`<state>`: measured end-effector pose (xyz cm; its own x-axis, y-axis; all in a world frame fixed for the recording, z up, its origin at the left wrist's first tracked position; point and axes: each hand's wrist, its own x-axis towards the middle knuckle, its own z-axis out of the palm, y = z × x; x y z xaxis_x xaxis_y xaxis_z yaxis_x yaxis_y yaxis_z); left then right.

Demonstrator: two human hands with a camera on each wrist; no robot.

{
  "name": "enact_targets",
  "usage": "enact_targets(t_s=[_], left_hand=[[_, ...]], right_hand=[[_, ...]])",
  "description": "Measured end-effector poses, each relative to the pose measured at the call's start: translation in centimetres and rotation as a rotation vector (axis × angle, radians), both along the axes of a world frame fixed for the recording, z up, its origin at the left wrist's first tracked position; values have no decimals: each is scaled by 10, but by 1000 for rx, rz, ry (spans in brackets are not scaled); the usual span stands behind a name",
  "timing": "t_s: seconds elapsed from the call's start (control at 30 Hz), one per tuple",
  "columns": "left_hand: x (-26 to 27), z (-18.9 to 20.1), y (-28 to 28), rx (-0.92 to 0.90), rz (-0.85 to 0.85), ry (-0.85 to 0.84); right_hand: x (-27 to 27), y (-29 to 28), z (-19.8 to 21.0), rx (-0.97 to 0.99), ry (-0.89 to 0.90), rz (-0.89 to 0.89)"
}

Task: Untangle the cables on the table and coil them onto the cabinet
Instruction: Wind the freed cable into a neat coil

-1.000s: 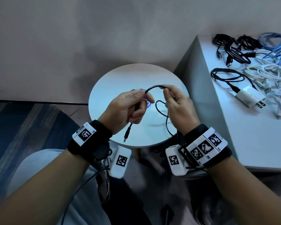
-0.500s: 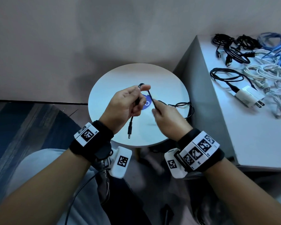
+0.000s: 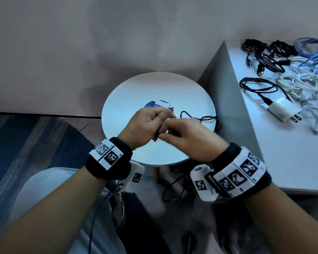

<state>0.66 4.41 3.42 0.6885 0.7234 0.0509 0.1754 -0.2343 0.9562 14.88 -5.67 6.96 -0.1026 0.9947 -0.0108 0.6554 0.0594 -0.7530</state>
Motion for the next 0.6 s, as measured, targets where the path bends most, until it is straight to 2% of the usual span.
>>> enact_targets(t_s=[0.1,0.17,0.27,0.43,0.6], left_hand=[[2,11,-7,-130,-111,-90],[3,17,-11,-205,-127,-112],[1,21,-12,-360,-132,-150],[1,22,-13,-523,-146,-197],[5,27,-21,-732,-236,-248]], right_hand=[[19,4,0,161,150,-219],[23,5,-1,196,174,-291],[19,8,-5,165,194,-276],[17,11,-2,191,361,-256],[16,12,-3,183,501,-279]])
